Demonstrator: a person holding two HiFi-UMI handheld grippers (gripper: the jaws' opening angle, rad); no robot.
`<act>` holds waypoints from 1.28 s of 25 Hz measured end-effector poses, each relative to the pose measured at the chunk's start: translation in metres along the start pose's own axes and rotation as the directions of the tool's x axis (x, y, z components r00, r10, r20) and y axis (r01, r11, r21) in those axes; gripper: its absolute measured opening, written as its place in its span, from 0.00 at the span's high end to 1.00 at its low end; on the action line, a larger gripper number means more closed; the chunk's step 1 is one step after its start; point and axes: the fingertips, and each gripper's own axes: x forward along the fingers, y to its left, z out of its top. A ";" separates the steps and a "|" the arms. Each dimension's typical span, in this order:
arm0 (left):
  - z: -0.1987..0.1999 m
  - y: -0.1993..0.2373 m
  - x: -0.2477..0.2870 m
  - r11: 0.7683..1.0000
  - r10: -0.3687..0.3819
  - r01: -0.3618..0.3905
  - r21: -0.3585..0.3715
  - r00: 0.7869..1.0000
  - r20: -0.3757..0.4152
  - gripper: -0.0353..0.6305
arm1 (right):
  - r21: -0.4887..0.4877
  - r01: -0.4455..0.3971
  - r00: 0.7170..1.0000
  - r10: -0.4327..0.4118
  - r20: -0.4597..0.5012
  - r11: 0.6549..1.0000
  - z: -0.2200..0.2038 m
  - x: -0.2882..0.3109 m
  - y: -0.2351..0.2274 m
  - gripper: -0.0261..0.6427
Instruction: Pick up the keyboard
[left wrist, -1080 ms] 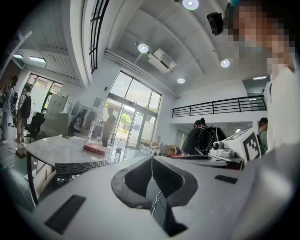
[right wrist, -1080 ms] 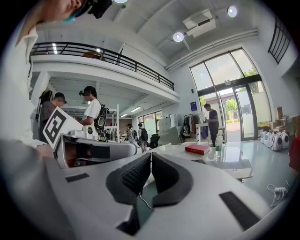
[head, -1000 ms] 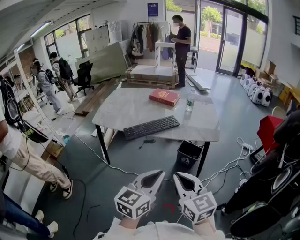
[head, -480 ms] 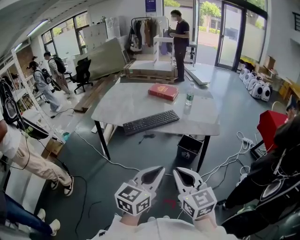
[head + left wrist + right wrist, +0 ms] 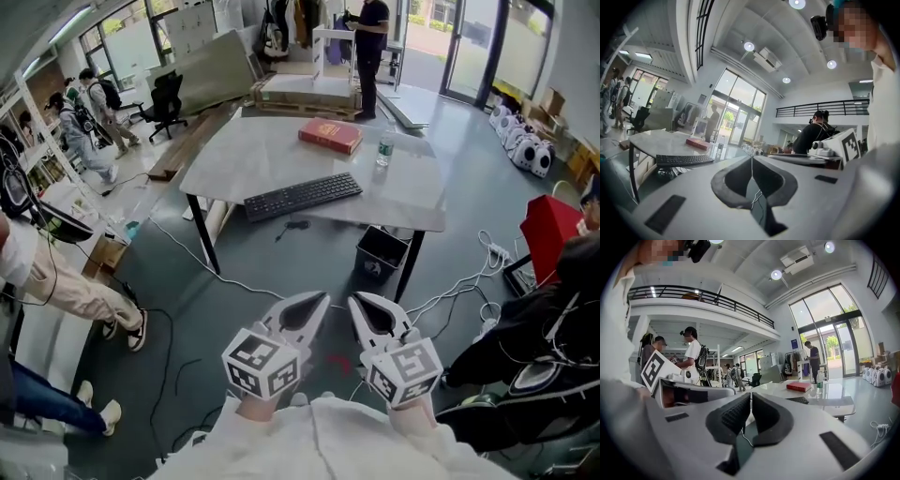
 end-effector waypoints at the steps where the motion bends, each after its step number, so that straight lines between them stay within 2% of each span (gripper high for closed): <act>1: 0.000 0.002 0.001 1.000 0.007 -0.007 0.002 1.000 0.004 0.92 | -0.001 -0.004 1.000 0.004 0.002 1.000 -0.001 0.001 -0.002 0.91; 6: -0.014 0.003 0.002 0.998 0.062 -0.061 -0.024 0.998 0.014 0.92 | 0.012 -0.033 0.999 0.033 -0.014 0.999 -0.015 -0.004 -0.010 0.91; 10: -0.037 0.004 0.008 0.995 0.088 -0.089 -0.050 0.996 -0.021 0.92 | 0.034 -0.053 0.997 0.055 -0.047 0.998 -0.034 -0.005 -0.018 0.91; 18: -0.039 0.025 0.023 0.993 0.098 -0.100 -0.056 0.994 -0.039 0.92 | 0.066 -0.045 0.998 0.048 -0.045 0.997 -0.040 0.019 -0.033 0.91; 23: -0.026 0.059 0.048 0.994 0.080 -0.082 -0.069 0.996 -0.028 0.92 | 0.069 -0.032 0.999 0.034 -0.033 0.997 -0.034 0.056 -0.052 0.91; 32: 0.020 0.154 0.096 0.997 0.050 -0.051 -0.061 0.999 -0.018 0.92 | 0.027 -0.050 0.998 0.051 -0.039 0.998 -0.006 0.162 -0.069 0.91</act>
